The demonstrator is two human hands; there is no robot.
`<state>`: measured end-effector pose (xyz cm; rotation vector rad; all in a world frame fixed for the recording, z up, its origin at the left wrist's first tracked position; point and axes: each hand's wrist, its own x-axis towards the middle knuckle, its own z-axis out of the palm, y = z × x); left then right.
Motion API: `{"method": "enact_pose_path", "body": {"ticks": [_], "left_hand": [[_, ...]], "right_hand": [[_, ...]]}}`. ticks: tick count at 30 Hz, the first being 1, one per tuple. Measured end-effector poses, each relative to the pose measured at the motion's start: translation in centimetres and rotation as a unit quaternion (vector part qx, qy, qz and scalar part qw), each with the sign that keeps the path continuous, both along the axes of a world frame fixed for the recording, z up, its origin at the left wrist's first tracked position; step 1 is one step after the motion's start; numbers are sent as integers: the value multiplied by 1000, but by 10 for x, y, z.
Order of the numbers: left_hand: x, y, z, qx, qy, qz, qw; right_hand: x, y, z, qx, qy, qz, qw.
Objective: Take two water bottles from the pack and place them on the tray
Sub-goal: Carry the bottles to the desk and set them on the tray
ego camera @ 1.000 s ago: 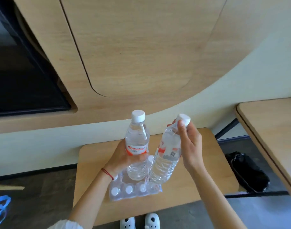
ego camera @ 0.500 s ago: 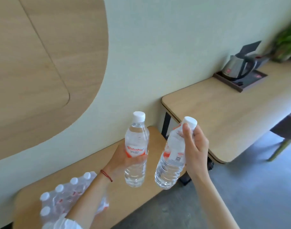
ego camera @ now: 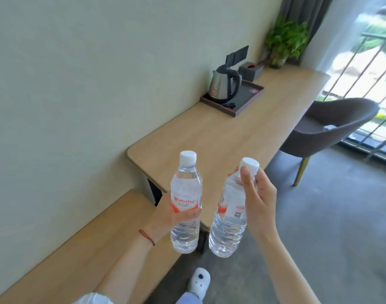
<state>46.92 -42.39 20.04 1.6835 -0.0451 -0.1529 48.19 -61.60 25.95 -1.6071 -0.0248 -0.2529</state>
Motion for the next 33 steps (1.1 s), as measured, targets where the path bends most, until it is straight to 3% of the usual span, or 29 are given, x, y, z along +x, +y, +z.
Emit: {"method": "enact_pose_path", "body": {"ticks": [8,16,33], "left_hand": [[132,-90,7,-24,-10,-95,995],[239,-184,2,-18,-14,-113,993],[420,-376,-9,-34,0,33,999]], "right_hand": [[101,-79,9,-23,-30,-118,992],[194,-169,6,-3,-33,-167,985],[421,-367,-1,-21,-34,-19,999]]}}
